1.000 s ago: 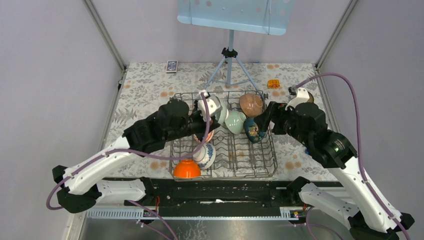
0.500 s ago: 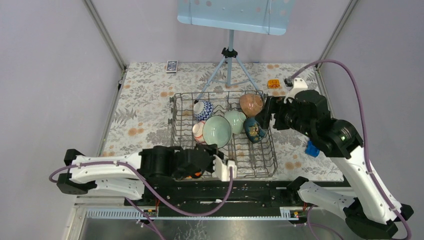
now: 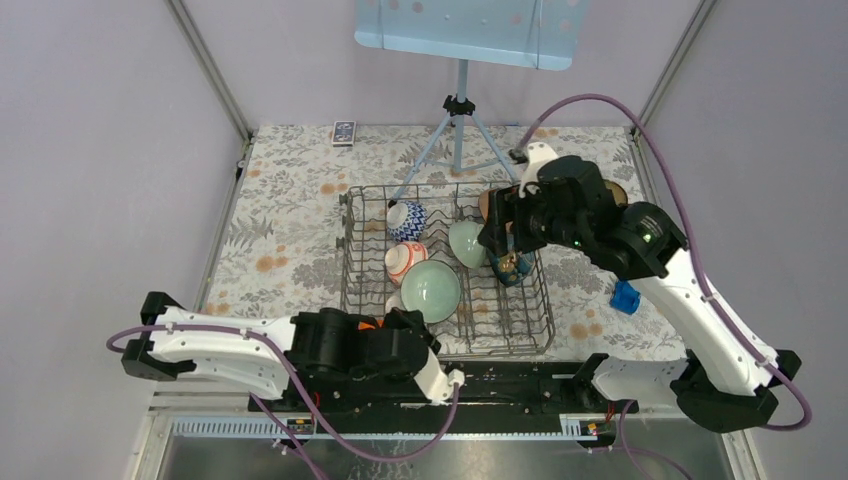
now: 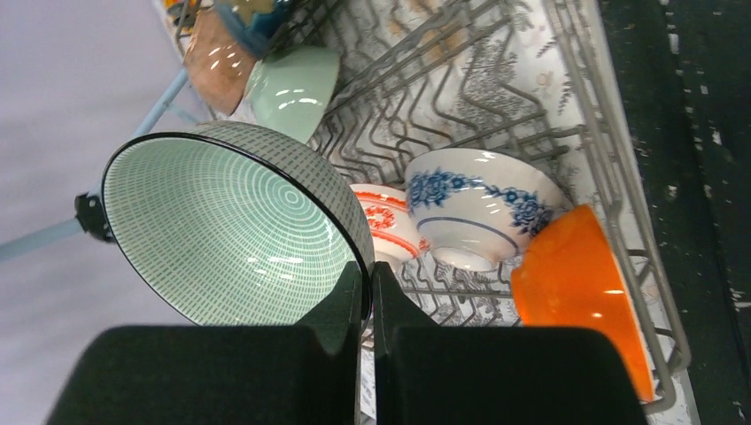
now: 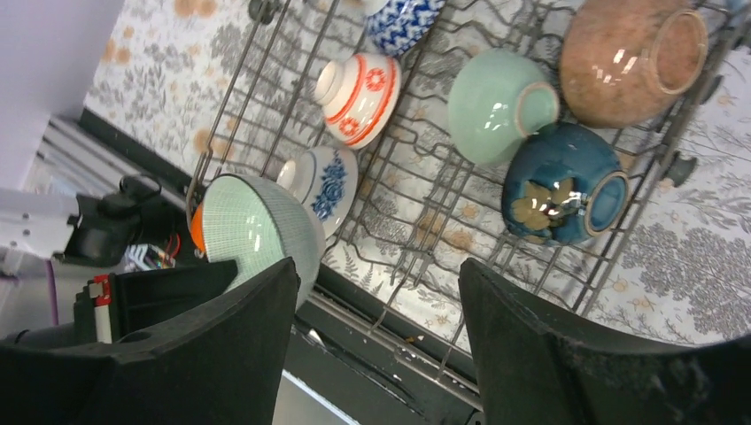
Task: Unload the bowls from the dish rack
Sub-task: Place the bowl at the center of the board.
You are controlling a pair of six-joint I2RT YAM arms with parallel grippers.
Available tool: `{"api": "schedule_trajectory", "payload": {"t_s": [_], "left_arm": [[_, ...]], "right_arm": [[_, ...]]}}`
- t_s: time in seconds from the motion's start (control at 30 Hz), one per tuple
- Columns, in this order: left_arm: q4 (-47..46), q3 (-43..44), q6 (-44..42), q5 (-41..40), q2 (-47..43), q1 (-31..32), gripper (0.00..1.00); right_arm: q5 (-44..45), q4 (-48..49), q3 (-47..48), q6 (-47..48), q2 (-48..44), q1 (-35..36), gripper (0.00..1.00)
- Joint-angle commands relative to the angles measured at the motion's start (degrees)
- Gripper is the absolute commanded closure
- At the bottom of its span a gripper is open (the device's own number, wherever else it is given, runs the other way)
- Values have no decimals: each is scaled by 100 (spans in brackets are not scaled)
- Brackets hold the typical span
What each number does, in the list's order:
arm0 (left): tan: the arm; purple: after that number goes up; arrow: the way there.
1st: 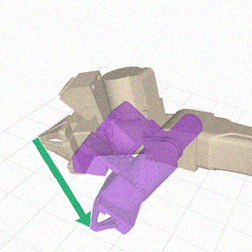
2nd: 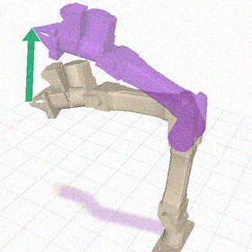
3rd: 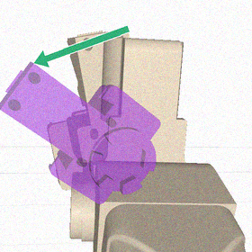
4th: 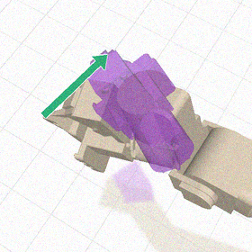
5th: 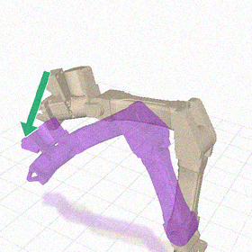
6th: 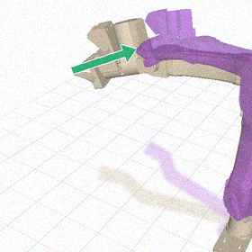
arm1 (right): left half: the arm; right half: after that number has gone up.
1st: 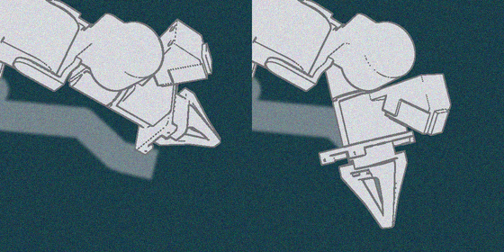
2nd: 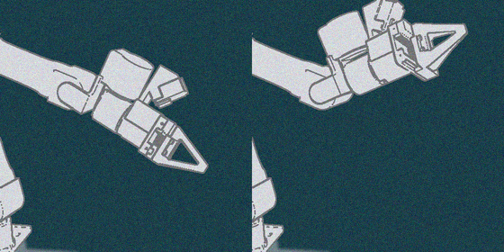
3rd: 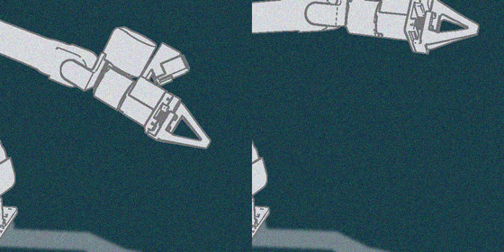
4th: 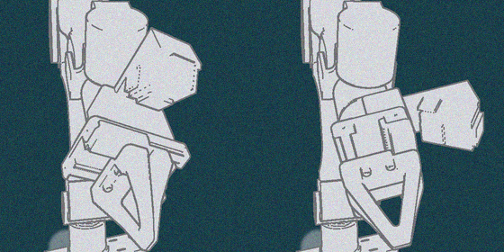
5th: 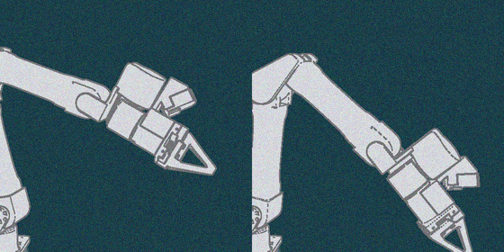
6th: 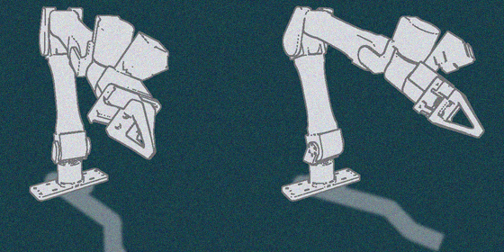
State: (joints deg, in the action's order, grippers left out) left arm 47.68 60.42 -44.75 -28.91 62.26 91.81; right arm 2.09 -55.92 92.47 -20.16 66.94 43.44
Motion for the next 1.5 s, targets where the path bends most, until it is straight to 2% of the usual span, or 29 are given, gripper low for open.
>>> {"api": "schedule_trajectory", "payload": {"t_s": [0.0, 0.17, 0.47, 0.87, 1.13, 1.47], "left_arm": [[128, 319, -68, 80, 118, 313, 100], [381, 656, 16, 146, 360, 635, 100], [646, 883, 168, 614, 519, 801, 100], [699, 771, 240, 651, 446, 812, 100], [726, 738, 245, 719, 439, 812, 100], [792, 770, 297, 744, 399, 812, 100]], "right_arm": [[339, -362, 368, 279, 353, 625, 27], [589, -654, 355, 310, 567, 1234, 38], [1125, -1220, 457, -158, 883, 2420, 40], [986, -1047, -127, -386, 904, 2536, 51], [1027, -1028, -149, -378, 1121, 2690, 56], [966, -930, -278, -373, 1258, 2747, 67]]}}
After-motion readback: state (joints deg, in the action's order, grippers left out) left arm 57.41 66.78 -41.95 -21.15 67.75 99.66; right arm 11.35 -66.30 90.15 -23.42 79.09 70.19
